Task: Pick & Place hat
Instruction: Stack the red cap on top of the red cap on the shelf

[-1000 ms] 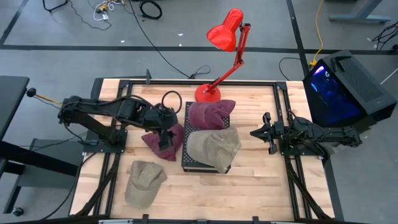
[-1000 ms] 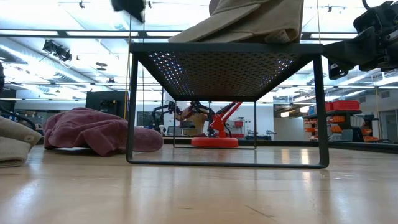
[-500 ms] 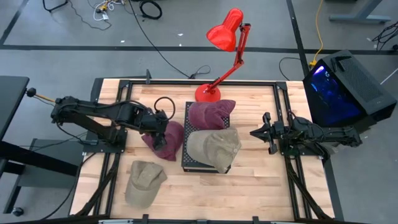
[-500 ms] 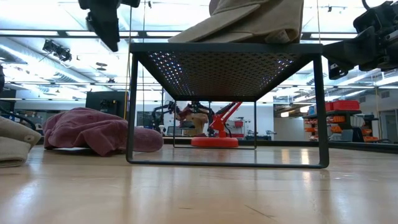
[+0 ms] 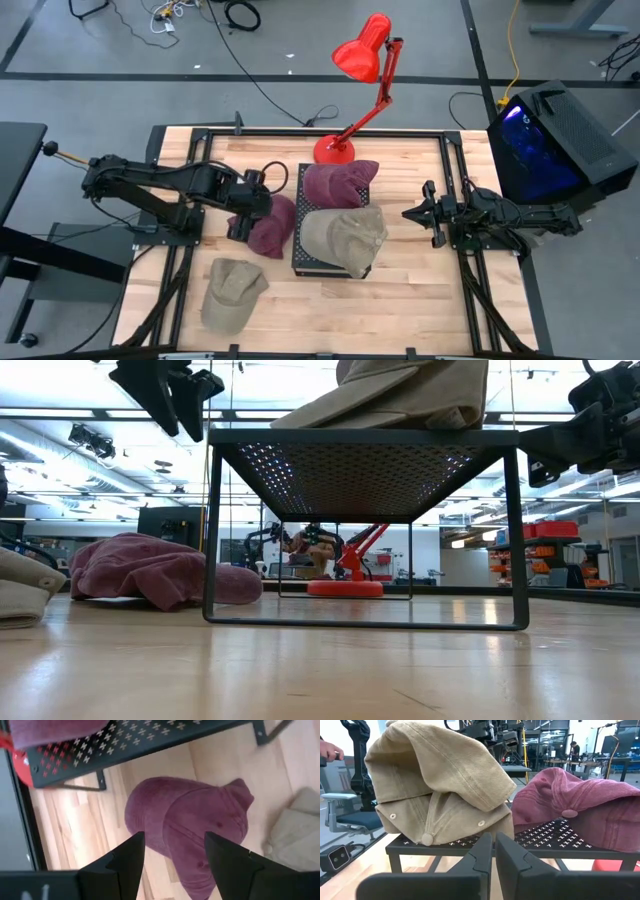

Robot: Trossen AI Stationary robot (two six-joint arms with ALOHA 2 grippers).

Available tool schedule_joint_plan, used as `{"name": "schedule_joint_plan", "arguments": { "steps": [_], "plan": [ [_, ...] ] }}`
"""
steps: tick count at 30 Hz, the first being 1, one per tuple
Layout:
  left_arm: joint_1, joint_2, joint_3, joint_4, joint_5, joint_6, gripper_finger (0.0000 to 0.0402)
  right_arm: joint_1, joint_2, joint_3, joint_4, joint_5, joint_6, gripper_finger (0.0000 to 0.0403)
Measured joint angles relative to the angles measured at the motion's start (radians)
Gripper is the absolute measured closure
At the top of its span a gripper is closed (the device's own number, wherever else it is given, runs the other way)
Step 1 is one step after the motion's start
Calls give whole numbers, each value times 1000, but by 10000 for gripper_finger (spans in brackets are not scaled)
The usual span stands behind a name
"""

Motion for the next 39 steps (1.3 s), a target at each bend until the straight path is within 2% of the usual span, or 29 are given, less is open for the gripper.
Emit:
{"name": "schedule_joint_plan", "arguments": {
  "steps": [7,14,24,31,39],
  "plan": [
    [0,0,0,0,66,257,191,0,0,0,0,0,0,376],
    [0,5,0,-10,74,488,191,0,0,0,0,0,0,376],
    [1,13,1,-27,119,927,191,0,0,0,1,0,0,376],
    [1,26,1,-31,118,1061,191,0,0,0,1,0,0,376],
    [1,99,1,-64,148,1169,191,0,0,0,1,0,0,376]
  ]
}}
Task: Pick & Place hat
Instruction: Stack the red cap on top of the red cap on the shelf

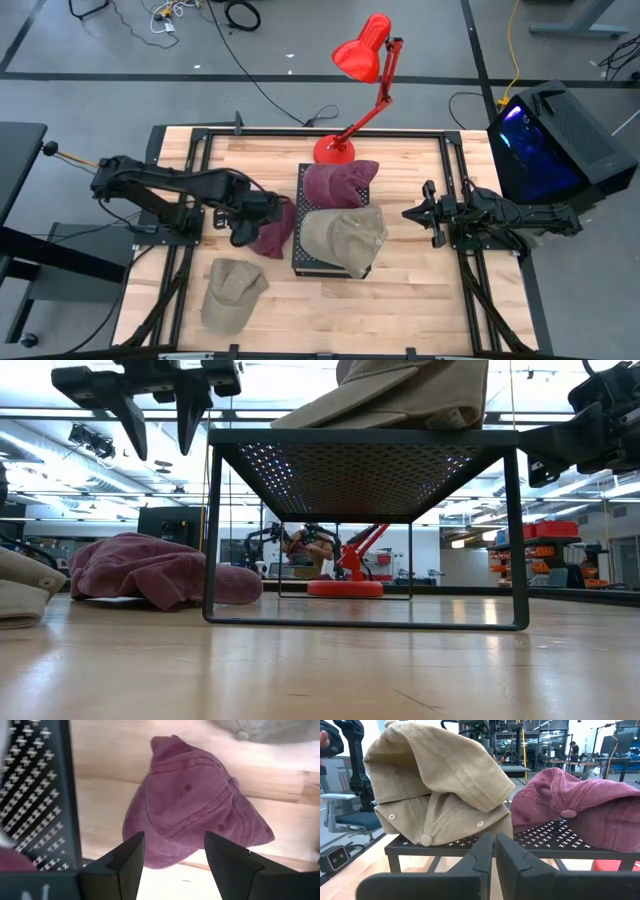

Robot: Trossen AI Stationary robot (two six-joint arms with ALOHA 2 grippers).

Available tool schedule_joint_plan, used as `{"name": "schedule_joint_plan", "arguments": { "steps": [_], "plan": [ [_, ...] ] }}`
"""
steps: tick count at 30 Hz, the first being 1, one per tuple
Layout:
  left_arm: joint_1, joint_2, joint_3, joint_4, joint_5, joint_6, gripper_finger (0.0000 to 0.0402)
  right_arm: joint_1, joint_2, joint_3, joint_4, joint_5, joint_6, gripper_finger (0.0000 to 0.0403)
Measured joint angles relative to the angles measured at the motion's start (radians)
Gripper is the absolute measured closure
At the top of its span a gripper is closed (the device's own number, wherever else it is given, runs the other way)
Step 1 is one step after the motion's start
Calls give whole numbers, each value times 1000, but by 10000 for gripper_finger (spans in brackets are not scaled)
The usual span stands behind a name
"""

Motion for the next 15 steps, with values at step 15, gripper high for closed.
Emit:
{"name": "schedule_joint_plan", "arguments": {
  "steps": [15],
  "plan": [
    [-43,26,-165,28,-12,254,191,0,0,0,-1,0,0,376]
  ]
}}
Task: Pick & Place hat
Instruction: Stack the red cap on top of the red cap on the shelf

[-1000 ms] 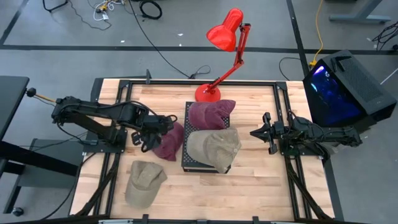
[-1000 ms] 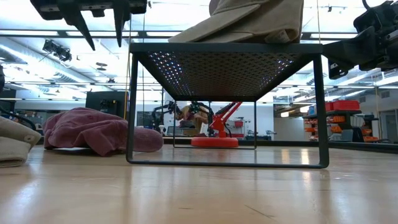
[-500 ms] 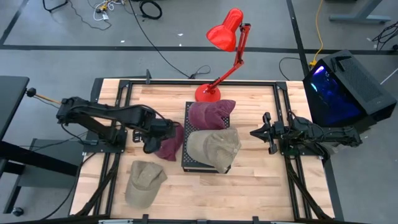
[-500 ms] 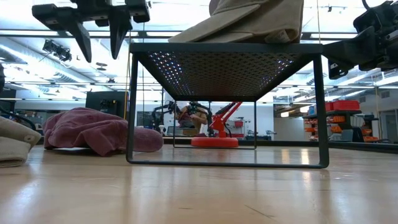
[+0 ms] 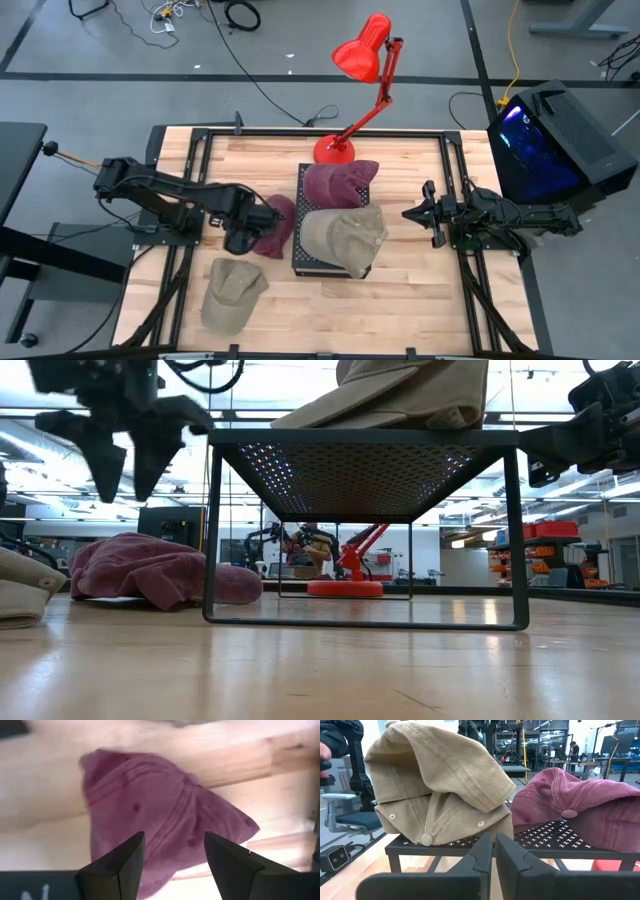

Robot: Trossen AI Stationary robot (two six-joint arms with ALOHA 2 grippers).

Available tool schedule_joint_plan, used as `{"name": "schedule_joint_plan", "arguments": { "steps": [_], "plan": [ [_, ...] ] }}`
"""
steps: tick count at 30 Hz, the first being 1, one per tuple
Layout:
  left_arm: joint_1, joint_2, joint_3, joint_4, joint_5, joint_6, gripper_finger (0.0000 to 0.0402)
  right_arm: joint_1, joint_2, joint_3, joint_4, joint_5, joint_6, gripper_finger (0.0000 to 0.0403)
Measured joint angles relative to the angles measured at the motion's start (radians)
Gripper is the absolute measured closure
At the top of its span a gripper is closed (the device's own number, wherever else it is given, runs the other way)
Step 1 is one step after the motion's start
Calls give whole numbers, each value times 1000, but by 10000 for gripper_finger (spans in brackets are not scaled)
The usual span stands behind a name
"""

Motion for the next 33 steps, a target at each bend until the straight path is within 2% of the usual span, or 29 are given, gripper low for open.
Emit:
{"name": "schedule_joint_plan", "arguments": {
  "steps": [4,16,33],
  "plan": [
    [-7,0,-45,55,-10,77,191,0,0,0,0,0,0,376],
    [-3,-1,-101,180,-11,144,191,0,0,0,0,0,0,376],
    [9,-1,-193,242,-30,142,191,0,0,0,0,0,0,376]
  ]
}}
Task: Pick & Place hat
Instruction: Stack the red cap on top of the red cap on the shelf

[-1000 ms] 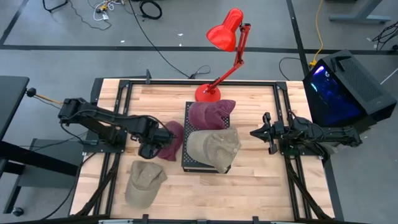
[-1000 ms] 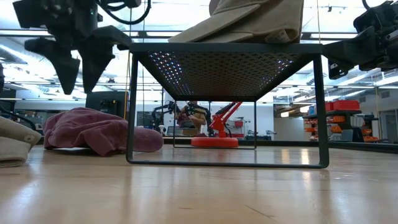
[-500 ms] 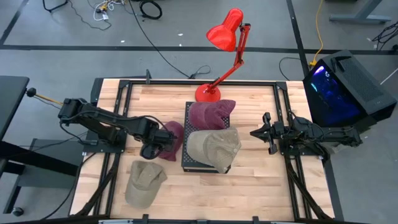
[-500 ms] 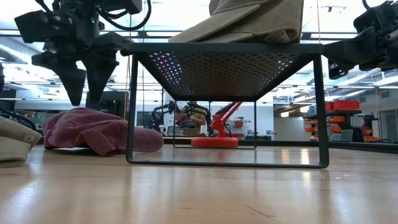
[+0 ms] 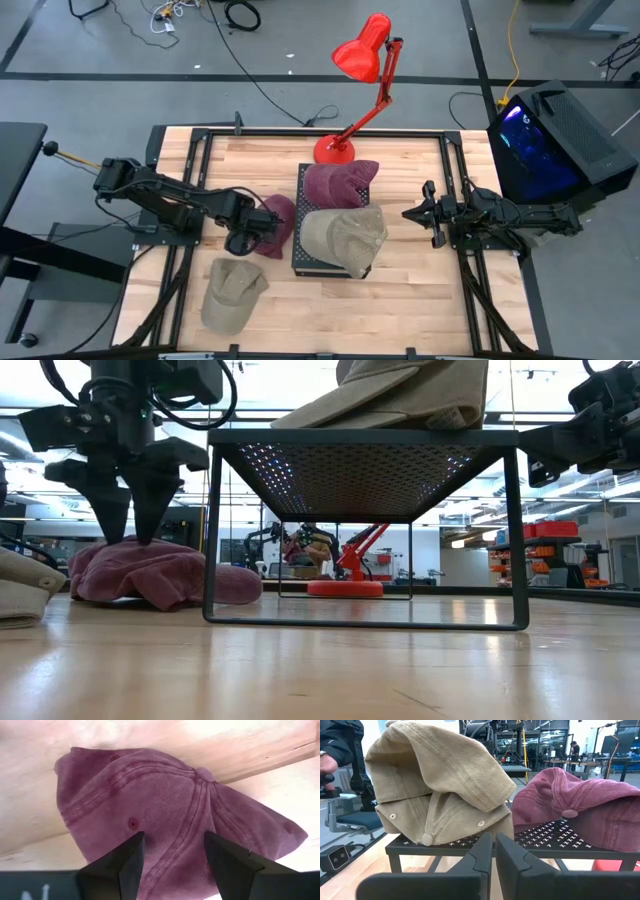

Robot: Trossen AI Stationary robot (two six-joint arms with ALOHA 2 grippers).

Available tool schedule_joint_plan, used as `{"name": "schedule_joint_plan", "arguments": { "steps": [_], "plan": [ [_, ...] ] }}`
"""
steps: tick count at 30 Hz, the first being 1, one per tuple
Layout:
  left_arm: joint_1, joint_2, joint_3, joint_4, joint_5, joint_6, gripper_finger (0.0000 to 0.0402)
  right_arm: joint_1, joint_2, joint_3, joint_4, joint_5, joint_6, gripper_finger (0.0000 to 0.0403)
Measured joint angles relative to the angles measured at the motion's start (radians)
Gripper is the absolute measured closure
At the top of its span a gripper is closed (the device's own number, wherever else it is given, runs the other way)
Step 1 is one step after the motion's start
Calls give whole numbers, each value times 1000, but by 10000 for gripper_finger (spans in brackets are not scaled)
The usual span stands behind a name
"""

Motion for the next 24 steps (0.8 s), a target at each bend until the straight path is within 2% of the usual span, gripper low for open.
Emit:
{"name": "schedule_joint_plan", "arguments": {
  "steps": [9,24],
  "plan": [
    [0,15,0,33,-1,31,208,0,0,0,0,0,0,376],
    [0,27,0,39,-8,-19,316,0,0,0,1,0,0,376]
  ]
}}
